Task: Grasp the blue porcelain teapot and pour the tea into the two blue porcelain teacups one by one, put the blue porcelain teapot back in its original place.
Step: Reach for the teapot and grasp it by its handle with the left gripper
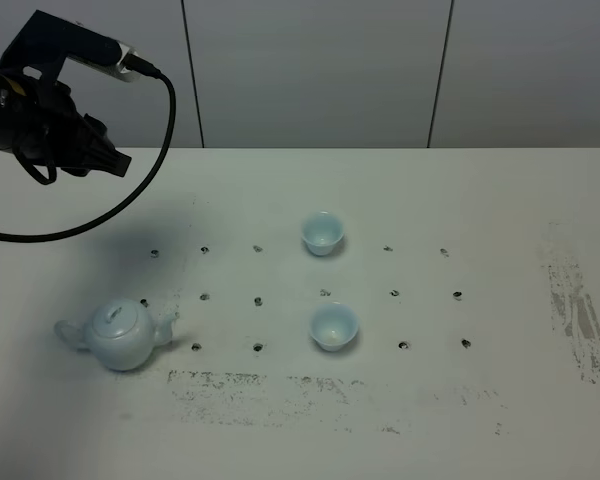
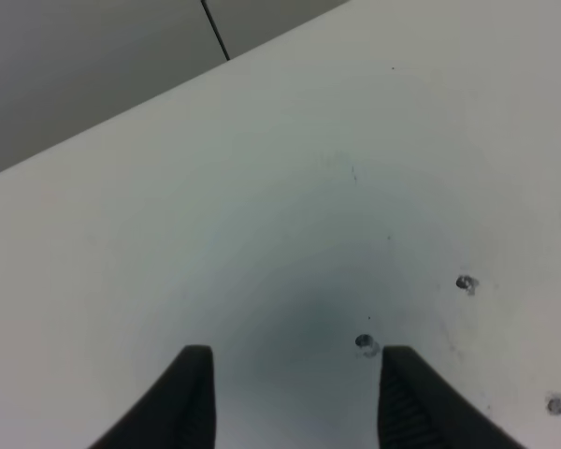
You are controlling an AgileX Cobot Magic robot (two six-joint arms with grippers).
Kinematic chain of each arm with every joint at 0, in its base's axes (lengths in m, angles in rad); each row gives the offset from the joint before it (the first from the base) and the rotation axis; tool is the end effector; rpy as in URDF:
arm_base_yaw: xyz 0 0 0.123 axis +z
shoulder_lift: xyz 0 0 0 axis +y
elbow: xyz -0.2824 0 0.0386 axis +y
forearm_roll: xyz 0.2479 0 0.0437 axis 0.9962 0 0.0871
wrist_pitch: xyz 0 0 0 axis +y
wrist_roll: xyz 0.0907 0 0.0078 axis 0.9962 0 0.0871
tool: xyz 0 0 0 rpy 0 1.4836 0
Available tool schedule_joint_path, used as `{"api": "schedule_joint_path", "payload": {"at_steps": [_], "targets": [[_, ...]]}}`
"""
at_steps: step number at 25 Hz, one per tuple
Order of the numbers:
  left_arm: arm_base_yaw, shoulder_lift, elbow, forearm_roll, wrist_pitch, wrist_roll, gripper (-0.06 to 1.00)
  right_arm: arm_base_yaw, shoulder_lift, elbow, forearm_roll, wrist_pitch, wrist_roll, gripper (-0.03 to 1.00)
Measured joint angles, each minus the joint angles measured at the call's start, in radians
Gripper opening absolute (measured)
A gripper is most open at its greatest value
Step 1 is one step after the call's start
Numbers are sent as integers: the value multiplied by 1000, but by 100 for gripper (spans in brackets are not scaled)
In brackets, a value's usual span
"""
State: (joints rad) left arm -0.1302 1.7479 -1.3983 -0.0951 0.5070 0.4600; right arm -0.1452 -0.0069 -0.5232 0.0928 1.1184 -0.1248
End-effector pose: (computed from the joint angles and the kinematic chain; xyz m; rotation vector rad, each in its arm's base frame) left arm 0.3970 -0.0562 0.2871 0.6086 2.2577 0.0686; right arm -0.0101 0.0091 0.2791 0.0119 2.0687 -0.0547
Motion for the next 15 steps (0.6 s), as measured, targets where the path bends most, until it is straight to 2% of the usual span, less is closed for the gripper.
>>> {"api": "schedule_joint_path", "payload": {"at_steps": [2,6,10,15], "targets": [[-1,-15,0,13,30,14,46,-35,0,0,0,0,0,36],[-26,-74,0,32,116,42,46,-46,0,0,2,0,0,36],[-92,-107,0,48,177,51,46,-46,0,0,3,0,-2,35],[-178,-110,0,174,326,117,46,-46,0,0,3,0,-2,35]]}}
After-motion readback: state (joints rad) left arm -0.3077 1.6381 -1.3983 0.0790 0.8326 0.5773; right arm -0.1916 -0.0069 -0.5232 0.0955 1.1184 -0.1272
